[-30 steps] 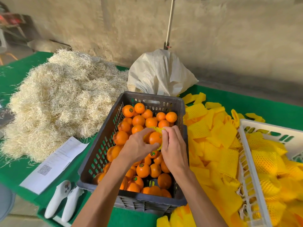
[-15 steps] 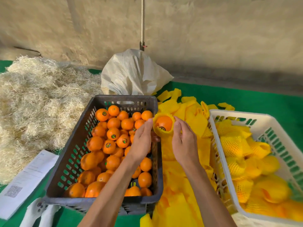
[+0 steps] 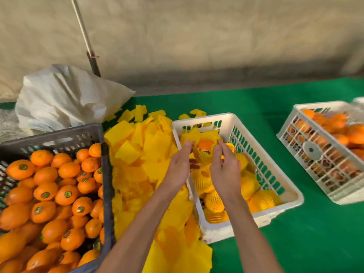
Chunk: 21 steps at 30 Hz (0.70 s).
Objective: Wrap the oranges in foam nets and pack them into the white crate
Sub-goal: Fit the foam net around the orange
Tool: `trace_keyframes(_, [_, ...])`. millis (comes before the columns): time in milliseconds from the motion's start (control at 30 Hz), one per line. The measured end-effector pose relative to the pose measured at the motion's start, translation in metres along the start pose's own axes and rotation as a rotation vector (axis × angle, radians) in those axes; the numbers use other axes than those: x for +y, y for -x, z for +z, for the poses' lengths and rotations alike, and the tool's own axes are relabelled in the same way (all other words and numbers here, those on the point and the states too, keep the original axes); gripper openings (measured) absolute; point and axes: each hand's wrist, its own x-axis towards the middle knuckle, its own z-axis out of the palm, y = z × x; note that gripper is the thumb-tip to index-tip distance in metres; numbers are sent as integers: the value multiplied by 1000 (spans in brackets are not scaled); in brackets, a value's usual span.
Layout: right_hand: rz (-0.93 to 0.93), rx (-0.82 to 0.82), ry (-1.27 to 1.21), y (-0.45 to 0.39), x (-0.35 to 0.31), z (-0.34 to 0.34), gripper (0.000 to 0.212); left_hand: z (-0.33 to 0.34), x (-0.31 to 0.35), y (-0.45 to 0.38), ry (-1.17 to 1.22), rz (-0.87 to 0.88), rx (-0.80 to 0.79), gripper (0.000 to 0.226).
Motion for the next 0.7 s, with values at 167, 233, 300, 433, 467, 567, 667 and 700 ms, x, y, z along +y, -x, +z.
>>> trace_keyframes(167, [37, 32, 70, -7, 26, -22, 46, 34, -11, -8, -25, -57, -38, 43])
trace_keyframes(233, [36, 33, 120, -6, 29, -24, 45, 36, -15, -8, -60, -67, -44, 50])
trace_keyframes(300, [46, 14, 151, -4, 29, -19, 46, 29, -20, -8, -90, -64, -34, 56])
trace_keyframes(433, [22, -62, 137, 4, 20, 7, 45, -3, -18, 0, -96, -28, 33, 54])
trace_keyframes(467, [11, -90, 125, 6, 15, 17, 44, -14, -17, 2, -91, -23, 63, 51])
trace_keyframes(567, [-25, -200, 78, 15, 1, 55, 41, -55, -14, 10, -68, -27, 162, 43])
trace_keyframes(667, [-67, -313, 77, 30, -9, 95, 38, -106, -14, 25, -34, -22, 261, 45])
trace_keyframes(700, [-77, -351, 84, 37, -10, 108, 38, -123, -15, 31, -27, -16, 293, 47])
